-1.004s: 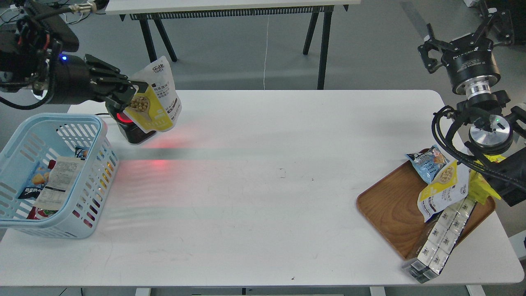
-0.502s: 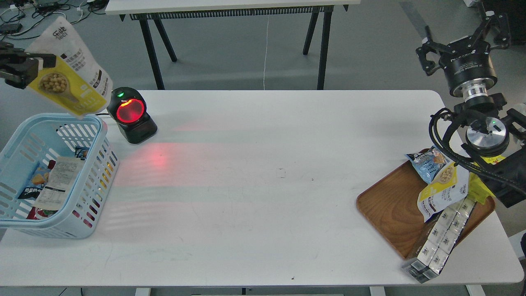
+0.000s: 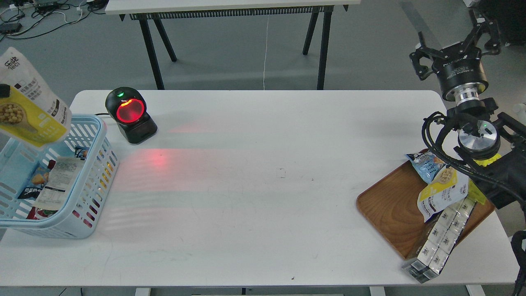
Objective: Scan snack and place in basket
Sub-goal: 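Move the pouch over the blue basket and release it inside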
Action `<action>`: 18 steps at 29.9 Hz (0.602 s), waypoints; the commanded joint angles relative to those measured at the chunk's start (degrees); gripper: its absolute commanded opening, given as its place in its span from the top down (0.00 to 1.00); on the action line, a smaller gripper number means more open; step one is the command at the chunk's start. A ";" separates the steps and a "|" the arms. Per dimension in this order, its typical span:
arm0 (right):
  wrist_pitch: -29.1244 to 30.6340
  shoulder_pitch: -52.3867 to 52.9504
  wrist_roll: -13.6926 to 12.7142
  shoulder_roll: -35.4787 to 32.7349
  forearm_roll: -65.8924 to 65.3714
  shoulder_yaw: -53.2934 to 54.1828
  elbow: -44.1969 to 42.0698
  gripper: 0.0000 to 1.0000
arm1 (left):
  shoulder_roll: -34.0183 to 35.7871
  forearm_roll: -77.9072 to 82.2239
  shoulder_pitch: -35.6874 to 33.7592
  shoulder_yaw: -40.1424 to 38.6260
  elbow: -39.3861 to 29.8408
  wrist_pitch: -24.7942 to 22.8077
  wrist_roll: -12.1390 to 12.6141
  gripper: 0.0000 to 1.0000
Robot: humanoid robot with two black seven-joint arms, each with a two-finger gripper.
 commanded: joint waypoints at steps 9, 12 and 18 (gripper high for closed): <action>0.00 0.27 -0.09 0.00 0.00 0.04 0.00 0.01 | -0.01 -3.11 0.00 2.18 -0.30 0.01 0.00 1.00; 0.00 0.27 0.00 0.00 0.00 -0.04 0.00 0.01 | -0.36 -3.20 0.00 2.09 -0.39 0.01 0.00 0.98; 0.00 0.19 0.00 0.00 0.00 -0.04 0.00 0.01 | -0.36 -3.20 0.00 2.09 -0.39 0.01 0.00 0.77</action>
